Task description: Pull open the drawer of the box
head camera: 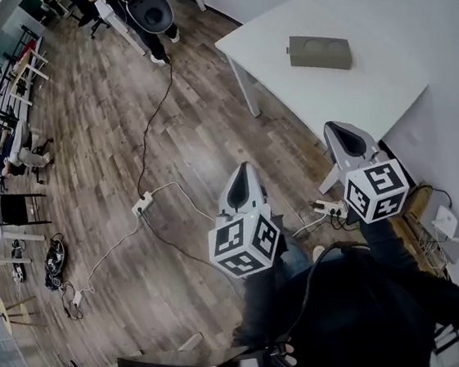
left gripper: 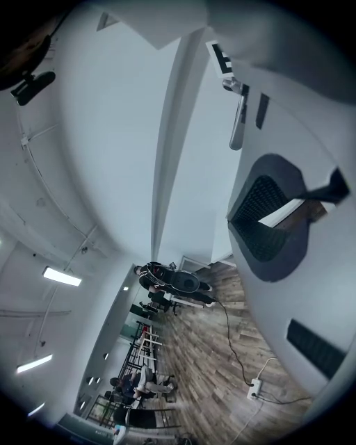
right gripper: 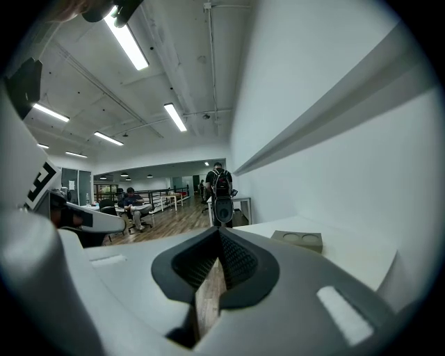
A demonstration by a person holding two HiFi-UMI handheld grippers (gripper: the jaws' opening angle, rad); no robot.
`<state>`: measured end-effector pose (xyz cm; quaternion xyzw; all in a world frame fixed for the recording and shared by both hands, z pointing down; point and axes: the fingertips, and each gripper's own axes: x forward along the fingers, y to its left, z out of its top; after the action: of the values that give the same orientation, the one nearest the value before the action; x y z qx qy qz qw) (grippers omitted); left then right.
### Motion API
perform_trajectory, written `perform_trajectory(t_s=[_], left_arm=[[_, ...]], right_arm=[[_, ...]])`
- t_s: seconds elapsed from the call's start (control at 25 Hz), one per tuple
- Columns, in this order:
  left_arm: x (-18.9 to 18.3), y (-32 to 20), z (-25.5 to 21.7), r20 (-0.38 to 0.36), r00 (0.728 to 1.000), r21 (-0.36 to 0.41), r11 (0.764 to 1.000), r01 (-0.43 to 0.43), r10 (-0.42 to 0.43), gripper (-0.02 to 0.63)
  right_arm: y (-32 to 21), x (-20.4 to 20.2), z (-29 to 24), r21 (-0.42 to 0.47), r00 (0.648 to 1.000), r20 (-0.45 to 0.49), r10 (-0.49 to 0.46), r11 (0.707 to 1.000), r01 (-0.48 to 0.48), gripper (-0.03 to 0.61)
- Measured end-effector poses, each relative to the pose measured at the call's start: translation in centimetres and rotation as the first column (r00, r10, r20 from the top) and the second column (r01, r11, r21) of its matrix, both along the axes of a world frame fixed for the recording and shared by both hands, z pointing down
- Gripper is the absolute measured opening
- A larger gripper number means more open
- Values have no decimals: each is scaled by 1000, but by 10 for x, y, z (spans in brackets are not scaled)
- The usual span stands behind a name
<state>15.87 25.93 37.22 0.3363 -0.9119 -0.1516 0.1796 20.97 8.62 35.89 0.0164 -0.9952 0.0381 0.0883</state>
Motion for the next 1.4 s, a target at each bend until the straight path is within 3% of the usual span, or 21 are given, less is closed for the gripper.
perform_trajectory(t_s=[0.4,0.76,0.96,1.12,1.4], left_arm=[[-164,28,-10,8,999,-10,999,-48,48,-5],[-214,7,15,-57,984,2,985,-170,170,-5],[-247,-10,26,-68,982,-7,984,-178,177,-5],[-292,-31,30,-65,982,-39,983,-177,175,-5],[-372,-105,20,-44,966,-54,965,-257,255,-5]], right_arm=[[16,-155,-18,25,997,19,78,997,-78,-9],[7,-188,0,34,981,-39,188,982,-186,-8],[-13,-219,14,21,978,-47,203,979,-202,-9],[-36,-265,21,-3,980,-40,196,981,-196,-8],[-104,-326,31,-4,964,-69,256,966,-257,-8]])
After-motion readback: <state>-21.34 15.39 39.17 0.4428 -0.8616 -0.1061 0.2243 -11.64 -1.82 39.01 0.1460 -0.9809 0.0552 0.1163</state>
